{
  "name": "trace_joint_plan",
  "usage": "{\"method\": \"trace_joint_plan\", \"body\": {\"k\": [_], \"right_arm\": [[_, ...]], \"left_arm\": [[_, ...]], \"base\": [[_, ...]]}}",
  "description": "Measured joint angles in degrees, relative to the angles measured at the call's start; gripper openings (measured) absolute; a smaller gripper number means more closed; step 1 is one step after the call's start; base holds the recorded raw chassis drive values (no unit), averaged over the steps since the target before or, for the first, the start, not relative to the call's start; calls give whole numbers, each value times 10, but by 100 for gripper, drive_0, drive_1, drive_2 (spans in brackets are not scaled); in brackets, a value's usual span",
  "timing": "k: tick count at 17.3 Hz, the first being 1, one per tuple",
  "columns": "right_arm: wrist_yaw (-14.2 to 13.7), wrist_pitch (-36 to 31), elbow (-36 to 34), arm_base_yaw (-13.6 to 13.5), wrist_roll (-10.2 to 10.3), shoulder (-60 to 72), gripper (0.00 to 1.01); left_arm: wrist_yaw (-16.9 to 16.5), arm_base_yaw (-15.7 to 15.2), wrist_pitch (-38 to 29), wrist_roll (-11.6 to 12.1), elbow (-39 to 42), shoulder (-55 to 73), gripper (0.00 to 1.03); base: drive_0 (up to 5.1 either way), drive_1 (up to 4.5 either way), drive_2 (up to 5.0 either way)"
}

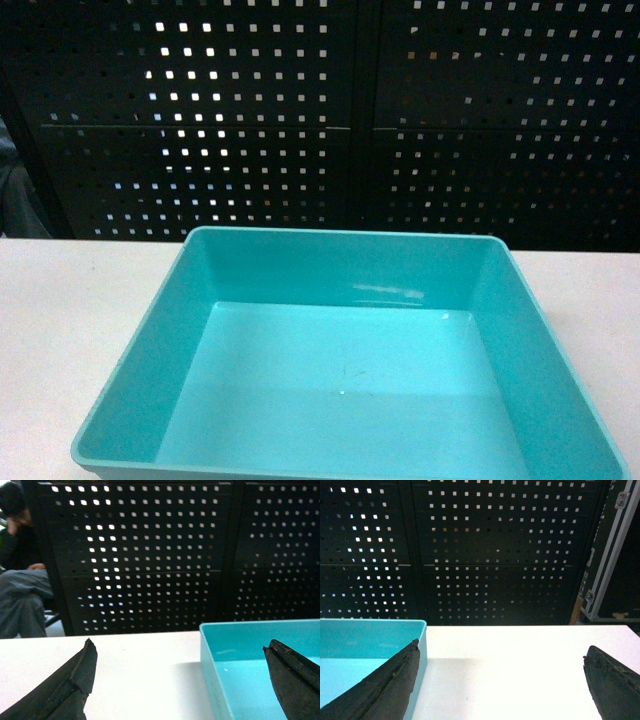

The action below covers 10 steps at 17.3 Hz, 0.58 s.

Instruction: Stack blue boxes stably on right

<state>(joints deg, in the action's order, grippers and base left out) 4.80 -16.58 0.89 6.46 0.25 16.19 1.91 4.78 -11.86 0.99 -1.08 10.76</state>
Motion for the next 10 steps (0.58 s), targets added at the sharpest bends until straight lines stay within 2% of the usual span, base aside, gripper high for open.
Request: {"method": "trace_joint_plan", "body": {"k": [2,3,4,5,6,7,8,9,10], "right_arm": [[12,-33,0,-1,0,38,98],[18,-92,20,-8,-3,125,98],[25,-124,43,-9,-4,180,98],[24,-129,77,-20,-16,234,98],[23,-112,118,-46,-50,311,98],[19,-112,139,-59,-77,360,98],[7,-130,171,-61,-91,414,98],[-14,-148,204,-66,-94,463,98],[-36,-143,264,-81,-95,568,98]], "left_arm": [[0,5,-28,4,-1,42,98],[-10,6,-90,10,-22,133,98],[-21,3,-121,16,-54,191,98],[-30,3,-149,26,-94,254,98],[-31,-1,-179,28,-143,344,98],[-30,4,-191,27,-174,404,98],[-29,11,-174,25,-219,462,98],[-24,10,-120,6,-260,497,98],[-20,37,-19,-36,-352,567,98]], "base": [[0,0,0],[0,0,0],[0,0,0],[0,0,0],[0,0,0],[0,0,0],[0,0,0],[0,0,0],[0,0,0]]}}
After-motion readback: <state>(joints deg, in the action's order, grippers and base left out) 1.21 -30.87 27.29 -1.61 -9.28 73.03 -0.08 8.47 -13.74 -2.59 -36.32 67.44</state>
